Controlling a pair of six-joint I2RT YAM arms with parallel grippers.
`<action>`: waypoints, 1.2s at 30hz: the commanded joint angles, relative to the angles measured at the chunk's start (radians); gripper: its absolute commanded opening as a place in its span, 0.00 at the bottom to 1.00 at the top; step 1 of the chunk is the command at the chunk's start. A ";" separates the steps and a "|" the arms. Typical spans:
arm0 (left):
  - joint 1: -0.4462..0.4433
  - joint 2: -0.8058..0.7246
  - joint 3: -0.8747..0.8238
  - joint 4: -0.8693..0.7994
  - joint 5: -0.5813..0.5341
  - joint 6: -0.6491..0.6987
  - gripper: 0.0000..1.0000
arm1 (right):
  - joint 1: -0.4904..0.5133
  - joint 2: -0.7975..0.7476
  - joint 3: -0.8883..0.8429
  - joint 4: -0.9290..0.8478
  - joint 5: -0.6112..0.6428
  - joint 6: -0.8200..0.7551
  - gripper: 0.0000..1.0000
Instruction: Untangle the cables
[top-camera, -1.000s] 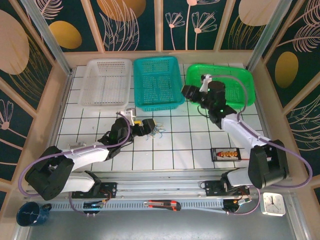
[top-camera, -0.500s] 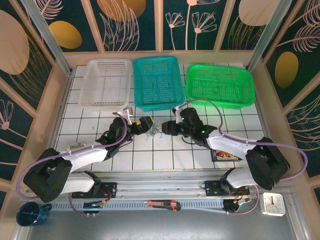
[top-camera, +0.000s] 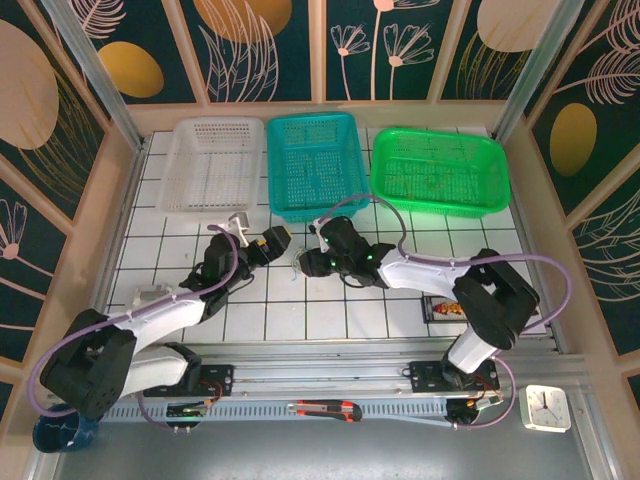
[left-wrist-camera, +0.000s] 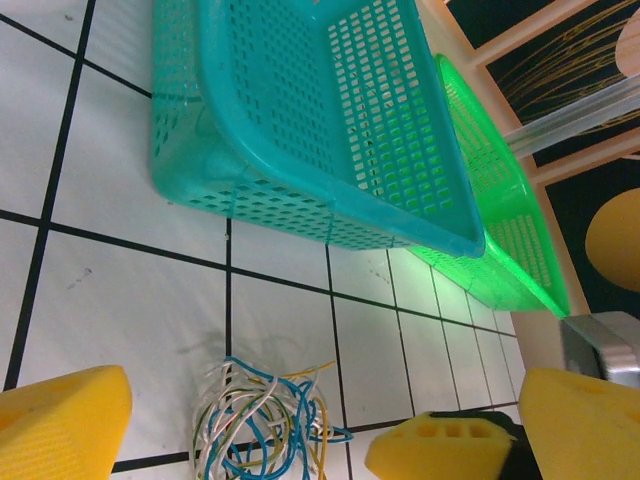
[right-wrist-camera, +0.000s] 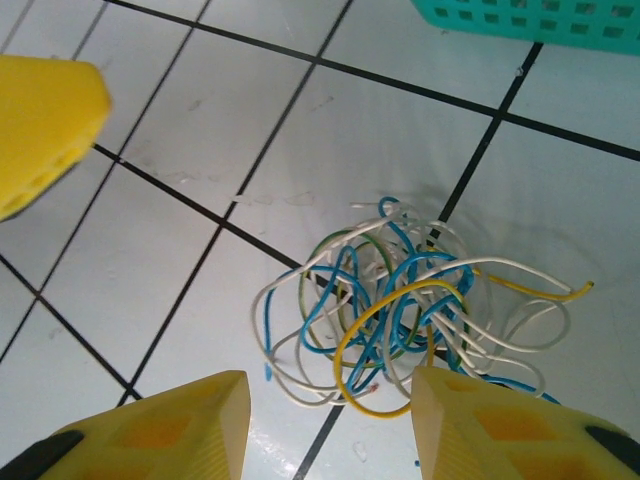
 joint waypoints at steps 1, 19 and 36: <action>0.011 -0.008 -0.018 0.012 0.023 -0.023 0.99 | 0.006 0.039 0.042 -0.018 0.018 -0.023 0.45; 0.016 0.038 -0.032 0.048 0.055 -0.014 0.99 | -0.070 -0.041 0.005 0.014 -0.061 0.012 0.43; 0.015 0.094 0.016 0.048 0.146 0.010 0.99 | -0.213 -0.080 -0.150 0.056 -0.288 -0.176 0.44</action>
